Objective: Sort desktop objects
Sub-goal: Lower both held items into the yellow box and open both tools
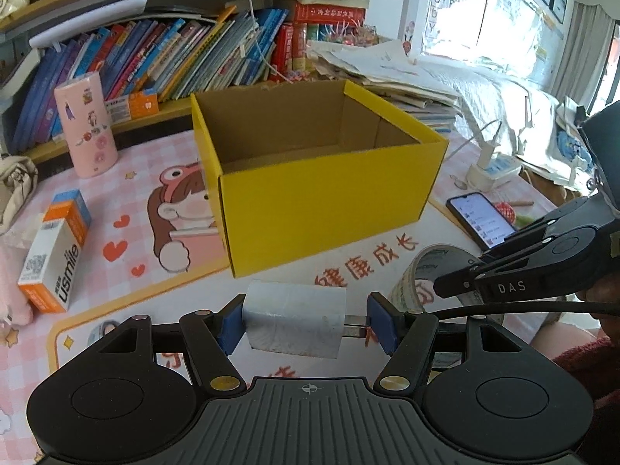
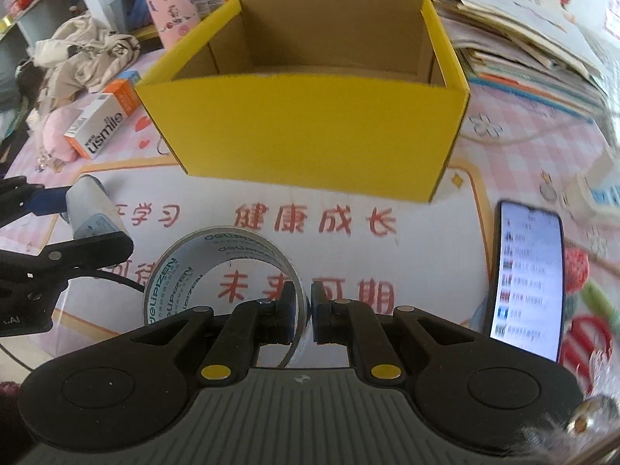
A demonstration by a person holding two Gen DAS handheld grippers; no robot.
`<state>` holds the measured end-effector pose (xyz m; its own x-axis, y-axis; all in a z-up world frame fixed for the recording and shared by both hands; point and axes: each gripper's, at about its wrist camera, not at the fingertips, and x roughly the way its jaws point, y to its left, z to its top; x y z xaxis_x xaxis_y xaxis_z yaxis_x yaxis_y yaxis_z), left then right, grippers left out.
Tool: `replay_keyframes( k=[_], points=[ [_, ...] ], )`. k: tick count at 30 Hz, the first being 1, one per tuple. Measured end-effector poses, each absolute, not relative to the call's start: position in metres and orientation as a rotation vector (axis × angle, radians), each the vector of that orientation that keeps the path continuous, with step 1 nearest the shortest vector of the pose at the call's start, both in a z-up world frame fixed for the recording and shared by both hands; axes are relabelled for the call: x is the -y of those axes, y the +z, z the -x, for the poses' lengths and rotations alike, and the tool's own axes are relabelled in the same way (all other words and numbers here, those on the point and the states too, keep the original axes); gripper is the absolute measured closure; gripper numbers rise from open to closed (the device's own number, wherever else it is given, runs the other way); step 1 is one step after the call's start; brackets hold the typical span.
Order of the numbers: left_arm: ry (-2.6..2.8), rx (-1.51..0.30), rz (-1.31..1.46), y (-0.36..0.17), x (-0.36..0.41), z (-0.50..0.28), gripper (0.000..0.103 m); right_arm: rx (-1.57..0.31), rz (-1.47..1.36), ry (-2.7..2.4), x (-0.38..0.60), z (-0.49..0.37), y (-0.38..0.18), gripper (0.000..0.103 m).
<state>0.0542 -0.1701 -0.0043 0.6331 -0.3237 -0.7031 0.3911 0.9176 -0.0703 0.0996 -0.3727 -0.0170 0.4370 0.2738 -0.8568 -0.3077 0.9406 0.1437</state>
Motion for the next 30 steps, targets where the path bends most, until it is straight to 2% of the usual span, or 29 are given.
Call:
replay_keyframes(
  k=[9,20,24,30],
  points=[
    [-0.390,-0.670,-0.083,0.038,0.181,-0.069,0.037,-0.990,0.011,0.479,0.383,-0.127,0.022,0.095],
    [-0.400,-0.529,-0.102,0.076,0.196,-0.115,0.037,-0.811,0.100,0.528,0.386,-0.188,0.075,0.095],
    [-0.393,-0.499,-0.136,0.076,0.209,-0.145,0.037,-0.773,0.162,0.519,0.379,-0.222,0.077,0.095],
    [-0.413,-0.601,-0.187,0.041,0.224,-0.182,0.037,-0.830,0.331,0.532,0.359,-0.269,0.043,0.095]
  ],
)
